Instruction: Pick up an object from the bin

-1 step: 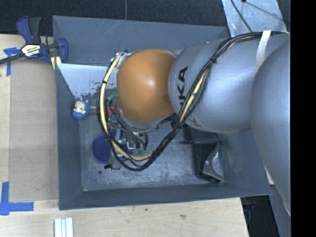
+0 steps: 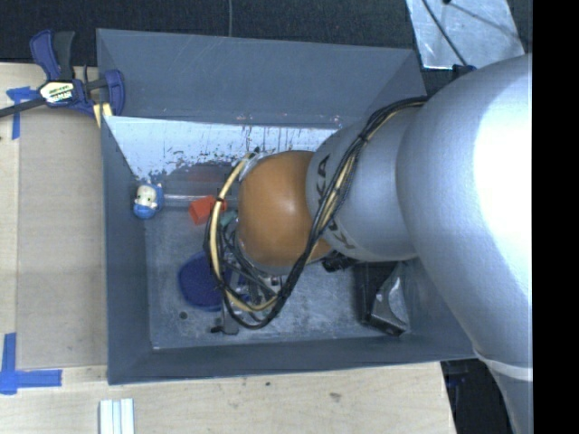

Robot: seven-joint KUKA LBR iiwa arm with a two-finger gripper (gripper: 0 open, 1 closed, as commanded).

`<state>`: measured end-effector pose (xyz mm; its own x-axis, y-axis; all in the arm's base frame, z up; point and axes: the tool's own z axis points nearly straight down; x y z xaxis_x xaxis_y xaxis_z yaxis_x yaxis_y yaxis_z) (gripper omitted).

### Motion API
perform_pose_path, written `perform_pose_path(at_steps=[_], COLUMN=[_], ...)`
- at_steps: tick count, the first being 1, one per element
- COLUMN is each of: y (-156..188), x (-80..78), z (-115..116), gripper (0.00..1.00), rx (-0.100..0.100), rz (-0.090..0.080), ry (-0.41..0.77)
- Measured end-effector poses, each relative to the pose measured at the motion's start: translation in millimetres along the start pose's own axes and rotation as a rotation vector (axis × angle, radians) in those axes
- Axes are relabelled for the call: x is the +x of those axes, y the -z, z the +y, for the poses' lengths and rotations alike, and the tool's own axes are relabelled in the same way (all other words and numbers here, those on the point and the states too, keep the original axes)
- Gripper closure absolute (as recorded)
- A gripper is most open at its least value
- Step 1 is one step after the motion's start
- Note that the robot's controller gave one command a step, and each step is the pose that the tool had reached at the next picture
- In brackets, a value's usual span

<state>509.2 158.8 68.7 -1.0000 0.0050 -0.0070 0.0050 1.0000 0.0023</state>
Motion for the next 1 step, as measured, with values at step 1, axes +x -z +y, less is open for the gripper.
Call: perform_pose_path(at_steps=[1], y=[32.1], x=[-91.3], z=[10.2], gripper=[0.00], rx=[0.000], rz=[-0.001], ry=[0.369])
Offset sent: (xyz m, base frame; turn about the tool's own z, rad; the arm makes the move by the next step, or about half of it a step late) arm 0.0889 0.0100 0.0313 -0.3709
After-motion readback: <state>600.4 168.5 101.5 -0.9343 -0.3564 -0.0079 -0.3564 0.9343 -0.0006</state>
